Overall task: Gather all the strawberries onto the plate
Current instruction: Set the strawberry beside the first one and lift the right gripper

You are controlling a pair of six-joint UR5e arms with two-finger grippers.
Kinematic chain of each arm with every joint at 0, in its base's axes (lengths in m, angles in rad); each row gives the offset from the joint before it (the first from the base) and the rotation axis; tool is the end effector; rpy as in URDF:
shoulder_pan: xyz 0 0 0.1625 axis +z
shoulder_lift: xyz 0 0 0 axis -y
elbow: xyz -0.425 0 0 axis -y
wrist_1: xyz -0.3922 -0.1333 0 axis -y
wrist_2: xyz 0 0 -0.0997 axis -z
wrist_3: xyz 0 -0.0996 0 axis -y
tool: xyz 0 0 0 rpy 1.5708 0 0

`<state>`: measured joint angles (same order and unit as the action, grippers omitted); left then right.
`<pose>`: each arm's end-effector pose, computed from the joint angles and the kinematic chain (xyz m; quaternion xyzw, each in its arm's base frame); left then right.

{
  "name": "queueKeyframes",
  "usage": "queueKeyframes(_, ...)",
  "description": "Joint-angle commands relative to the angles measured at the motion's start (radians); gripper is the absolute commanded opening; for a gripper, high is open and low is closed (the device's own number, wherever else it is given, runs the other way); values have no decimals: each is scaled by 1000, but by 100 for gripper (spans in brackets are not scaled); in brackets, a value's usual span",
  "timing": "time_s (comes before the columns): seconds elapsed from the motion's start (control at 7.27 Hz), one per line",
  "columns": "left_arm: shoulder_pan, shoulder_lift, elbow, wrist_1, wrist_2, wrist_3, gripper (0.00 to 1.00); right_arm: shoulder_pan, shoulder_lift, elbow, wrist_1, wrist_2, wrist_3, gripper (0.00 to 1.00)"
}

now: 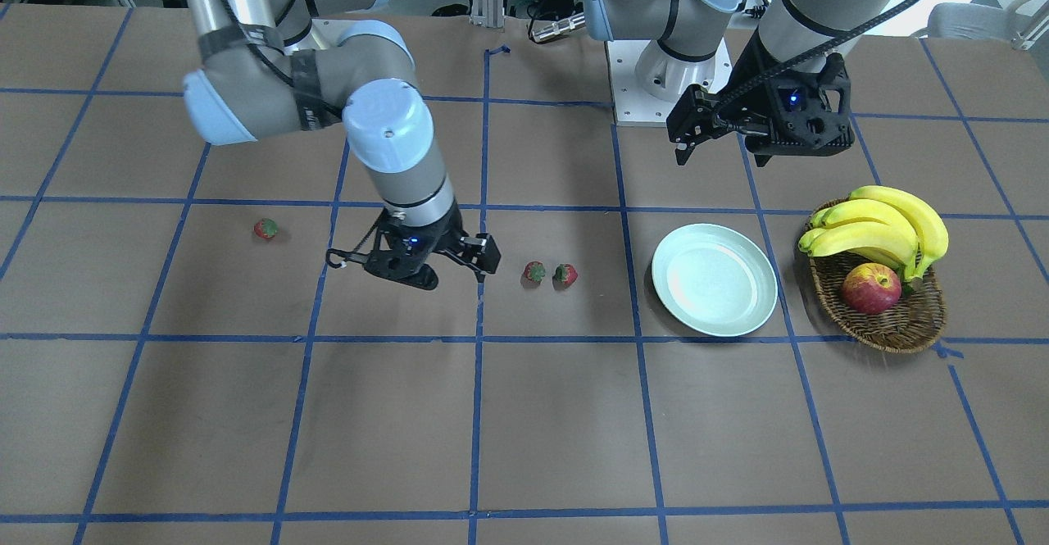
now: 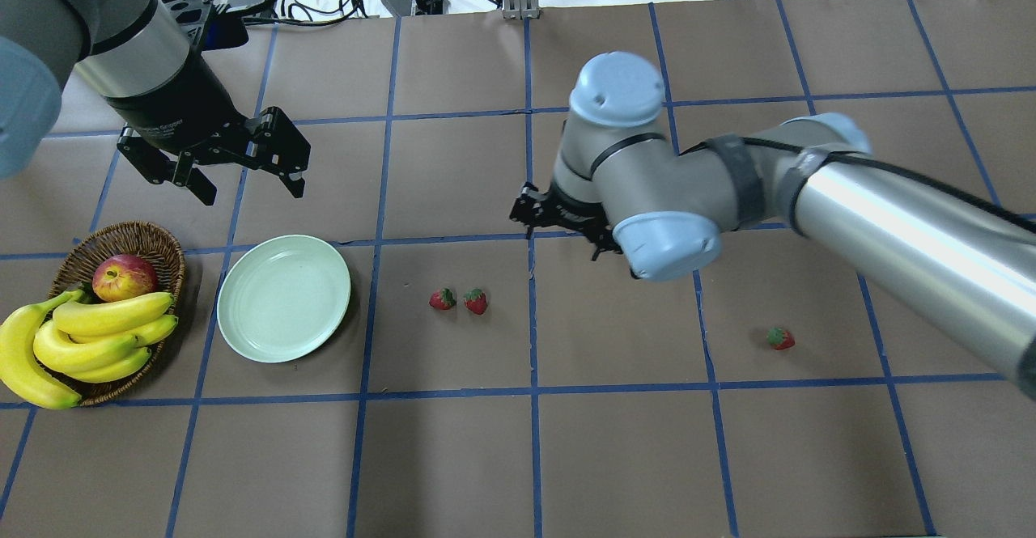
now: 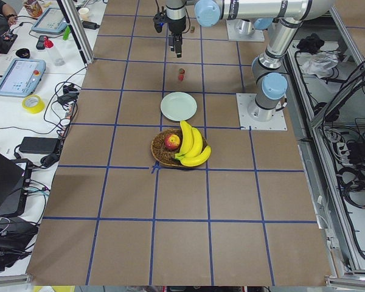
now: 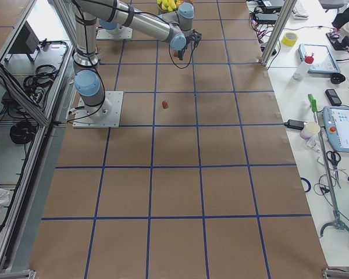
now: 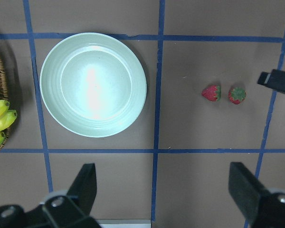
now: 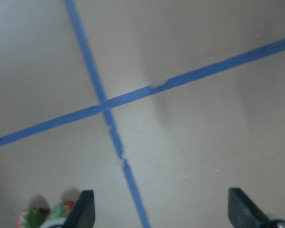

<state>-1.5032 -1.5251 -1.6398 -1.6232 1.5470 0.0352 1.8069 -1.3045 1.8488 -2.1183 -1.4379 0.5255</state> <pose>-0.1040 -0.4727 0.4711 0.0166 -0.9991 -0.0372 0.0138 0.2705 -0.4979 0.2710 0.1438 0.9874 0.0232 0.0622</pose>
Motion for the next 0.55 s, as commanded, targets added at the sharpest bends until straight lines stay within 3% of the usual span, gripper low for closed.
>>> queueKeyframes(0.0,0,0,0,0,-1,0,100,-192,-81,15,170,-141,-429,100)
queueKeyframes(0.41,0,0,0,0,-1,-1,100,-390,-140,162,124,-162,-579,100)
